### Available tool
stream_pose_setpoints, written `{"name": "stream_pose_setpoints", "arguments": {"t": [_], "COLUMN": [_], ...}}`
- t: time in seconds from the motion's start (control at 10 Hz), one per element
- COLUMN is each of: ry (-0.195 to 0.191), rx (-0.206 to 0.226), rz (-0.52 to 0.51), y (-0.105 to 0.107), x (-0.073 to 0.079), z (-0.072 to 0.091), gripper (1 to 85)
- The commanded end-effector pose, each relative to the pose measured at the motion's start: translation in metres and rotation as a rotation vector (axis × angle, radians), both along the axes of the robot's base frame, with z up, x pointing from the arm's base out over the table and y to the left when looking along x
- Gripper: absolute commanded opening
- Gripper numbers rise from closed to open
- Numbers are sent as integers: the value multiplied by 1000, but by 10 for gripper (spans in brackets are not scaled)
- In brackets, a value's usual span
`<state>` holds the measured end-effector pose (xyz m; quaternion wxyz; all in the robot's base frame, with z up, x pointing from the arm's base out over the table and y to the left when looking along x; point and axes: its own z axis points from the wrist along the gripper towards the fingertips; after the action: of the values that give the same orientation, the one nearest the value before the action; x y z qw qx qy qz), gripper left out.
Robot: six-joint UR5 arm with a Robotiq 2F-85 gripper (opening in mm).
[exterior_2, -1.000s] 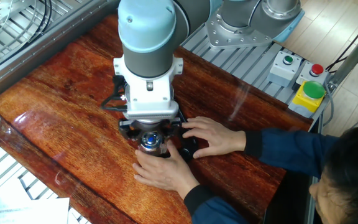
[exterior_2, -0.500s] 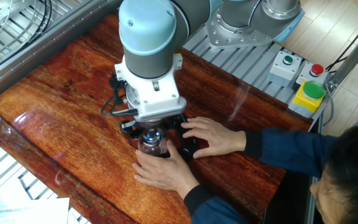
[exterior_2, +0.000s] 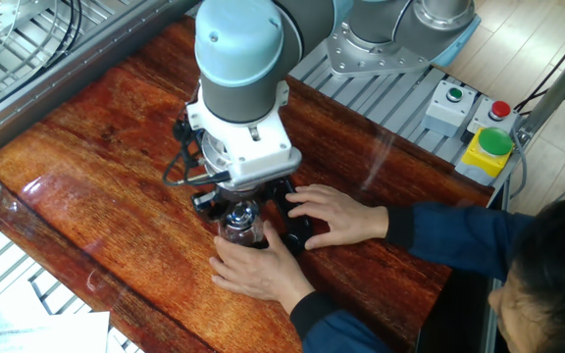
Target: Screw the lid onto the jar
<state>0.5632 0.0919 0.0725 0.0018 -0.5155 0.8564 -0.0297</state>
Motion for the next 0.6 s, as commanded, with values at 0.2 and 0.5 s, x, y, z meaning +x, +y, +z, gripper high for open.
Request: {"name": "stream_pose_setpoints", "arguments": {"t": [0.2, 0.5], "ry": [7, 22], "rx": [47, 73], "rz": [33, 42], "y": [9, 4], "x": [-2, 0], "z": [-6, -2], "gripper": [13, 13]}}
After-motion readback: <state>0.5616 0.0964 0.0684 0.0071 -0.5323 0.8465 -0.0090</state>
